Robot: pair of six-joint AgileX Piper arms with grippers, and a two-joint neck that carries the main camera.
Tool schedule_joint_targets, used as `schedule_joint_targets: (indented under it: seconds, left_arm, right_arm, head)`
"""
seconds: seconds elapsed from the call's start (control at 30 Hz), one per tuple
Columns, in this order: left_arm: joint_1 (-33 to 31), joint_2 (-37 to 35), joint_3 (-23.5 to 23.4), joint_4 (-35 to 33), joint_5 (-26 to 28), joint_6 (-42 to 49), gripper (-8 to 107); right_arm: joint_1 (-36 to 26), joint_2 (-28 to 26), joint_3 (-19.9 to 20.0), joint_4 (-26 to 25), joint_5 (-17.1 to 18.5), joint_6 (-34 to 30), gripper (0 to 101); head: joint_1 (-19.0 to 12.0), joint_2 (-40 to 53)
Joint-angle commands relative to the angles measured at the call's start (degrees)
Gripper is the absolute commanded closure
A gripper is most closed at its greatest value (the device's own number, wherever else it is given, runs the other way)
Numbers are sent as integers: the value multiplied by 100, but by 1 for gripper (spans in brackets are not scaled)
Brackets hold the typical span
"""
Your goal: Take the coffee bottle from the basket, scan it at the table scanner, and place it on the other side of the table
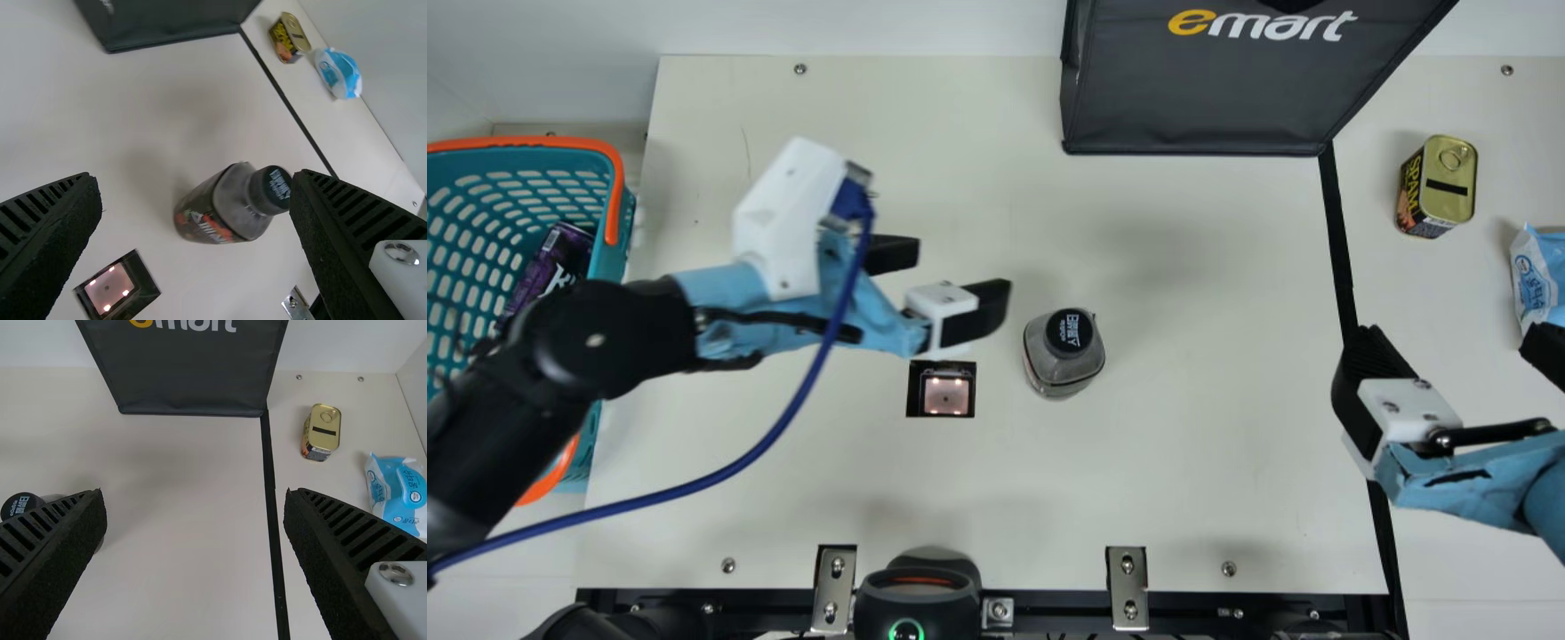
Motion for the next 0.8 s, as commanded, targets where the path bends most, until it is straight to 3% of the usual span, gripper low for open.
schedule_joint_targets:
  seconds: [0.0,0.33,0.77]
  left_arm:
    - [281,-419,241,29,14,-27,9]
    - [1386,-1628,684,606,265,-406,9]
    - [2500,-2714,531,2561,934,-1152,9]
  right_arm:
    - [0,0,0,0,0,0,6]
    - [0,0,0,0,0,0,6]
    - [0,0,0,0,0,0,6]
  head:
    - [-157,0]
    - [-157,0]
    - [-157,0]
